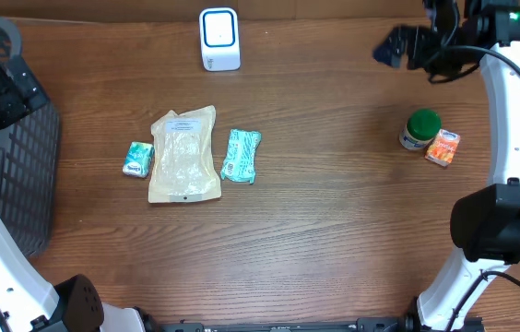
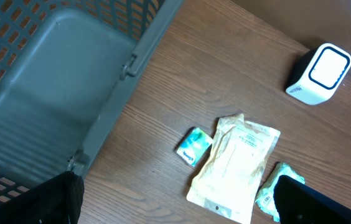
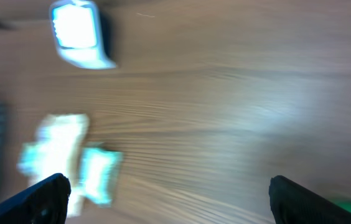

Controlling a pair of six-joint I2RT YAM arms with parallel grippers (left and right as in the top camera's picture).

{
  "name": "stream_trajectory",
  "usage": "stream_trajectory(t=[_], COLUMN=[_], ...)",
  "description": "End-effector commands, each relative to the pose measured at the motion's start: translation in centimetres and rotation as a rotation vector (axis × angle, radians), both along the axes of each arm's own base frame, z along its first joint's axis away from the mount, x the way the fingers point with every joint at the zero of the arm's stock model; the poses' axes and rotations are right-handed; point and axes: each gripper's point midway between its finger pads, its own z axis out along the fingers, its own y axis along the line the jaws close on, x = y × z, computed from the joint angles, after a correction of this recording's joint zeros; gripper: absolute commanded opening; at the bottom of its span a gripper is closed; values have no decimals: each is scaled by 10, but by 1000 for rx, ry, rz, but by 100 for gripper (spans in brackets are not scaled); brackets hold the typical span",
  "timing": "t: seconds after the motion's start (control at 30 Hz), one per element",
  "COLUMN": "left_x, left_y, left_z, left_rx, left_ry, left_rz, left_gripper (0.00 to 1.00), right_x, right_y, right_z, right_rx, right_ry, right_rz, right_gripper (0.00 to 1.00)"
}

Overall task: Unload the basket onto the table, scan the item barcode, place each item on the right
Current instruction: 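Swing the right gripper left to the teal wipes pack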

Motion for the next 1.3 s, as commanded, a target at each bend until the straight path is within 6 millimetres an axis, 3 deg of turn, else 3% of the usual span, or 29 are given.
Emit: stream_trajectory(t=[0.0,0.1,0.3,0.5,0.73,0.87,1.07,1.17,1.27], left_x=[1,1,1,1,1,1,1,1,1], left_y=[-1,-1,-1,-1,-1,-1,-1,-1,-1], left_z=[1,1,1,1,1,1,1,1,1], left_rx=[8,8,8,8,8,8,8,8,8], left_ry=[-2,-2,-2,-2,-2,-2,-2,-2,-2], left_rz=[-22,-22,-22,-22,-22,-22,-22,-22,-22], left_gripper=[100,100,100,100,100,100,99,100,100], right_x=[-8,-6,-1,-4,-15,-21,-29,-34,-39], right_y=[53,72,125,198,252,265,263,260,254], right_z=[36,22,-31,-97,-172,-197,-225,-234,-235], right_rx=[276,228,40,-138,-300,-357,-383,-390,-394], right_ry=[-38,-16,70,77,42,21,63,98,132], right_rz=[140,157,160,284,505,611,666,671,667], right_gripper=[91,82,82,83,73,69,63,55,41])
